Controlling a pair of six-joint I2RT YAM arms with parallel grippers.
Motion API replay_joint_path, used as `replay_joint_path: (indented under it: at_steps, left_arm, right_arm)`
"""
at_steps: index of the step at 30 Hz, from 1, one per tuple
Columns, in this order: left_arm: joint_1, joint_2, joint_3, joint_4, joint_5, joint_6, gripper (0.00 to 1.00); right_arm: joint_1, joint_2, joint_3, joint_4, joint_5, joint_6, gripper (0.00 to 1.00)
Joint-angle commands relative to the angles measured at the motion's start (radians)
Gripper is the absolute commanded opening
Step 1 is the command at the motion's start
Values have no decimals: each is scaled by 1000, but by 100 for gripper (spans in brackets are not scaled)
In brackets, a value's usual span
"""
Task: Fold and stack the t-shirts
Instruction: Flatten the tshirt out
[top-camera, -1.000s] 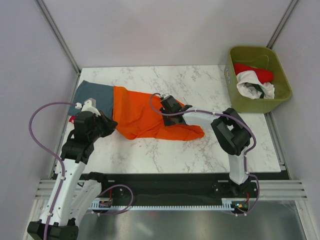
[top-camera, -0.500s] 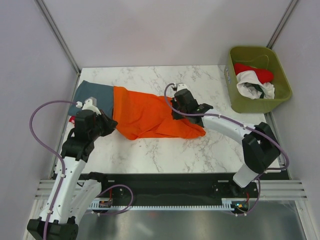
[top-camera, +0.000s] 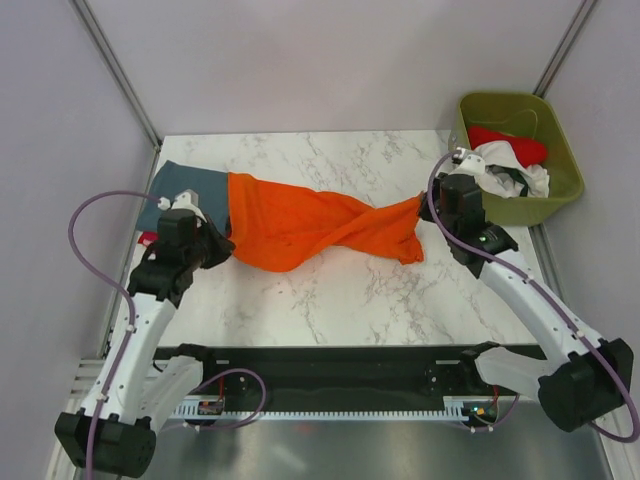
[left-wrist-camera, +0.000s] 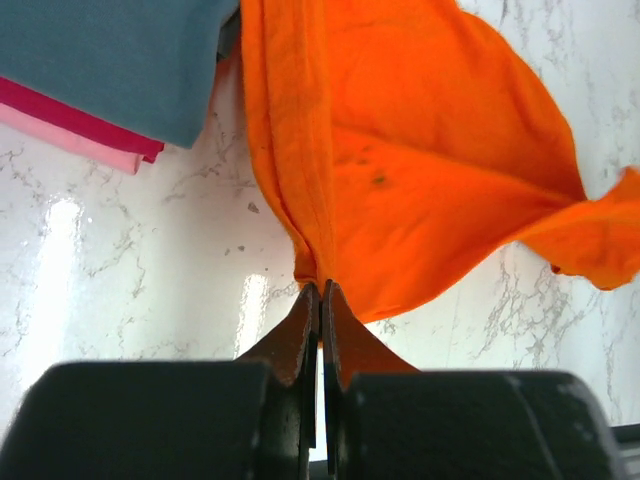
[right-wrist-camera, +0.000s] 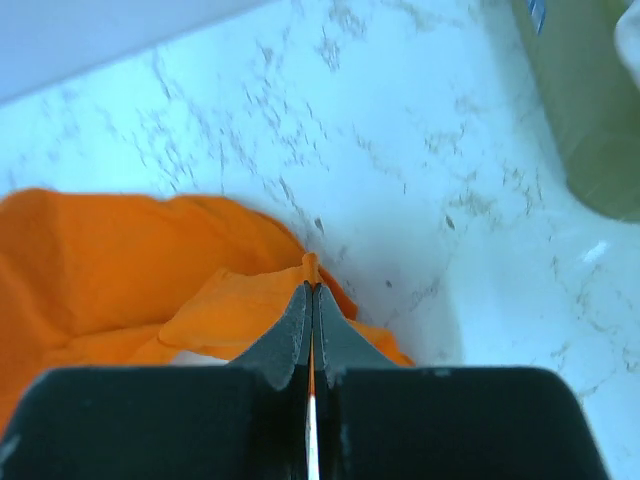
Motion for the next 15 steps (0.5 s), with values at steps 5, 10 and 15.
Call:
replay_joint_path:
  at_steps: [5,10,15]
  left_arm:
    - [-1,200,305,-72,-40,9,2]
    - [-1,206,607,-196,-112,-3,2]
    - [-1,73,723,-198,-115,-64,2]
  right_arm:
    - [-23,-30,293,-58,99,-46,0]
    - [-24,-160,503,-101,144,-103,0]
    - [-24,-344,577,-69,123,-132,0]
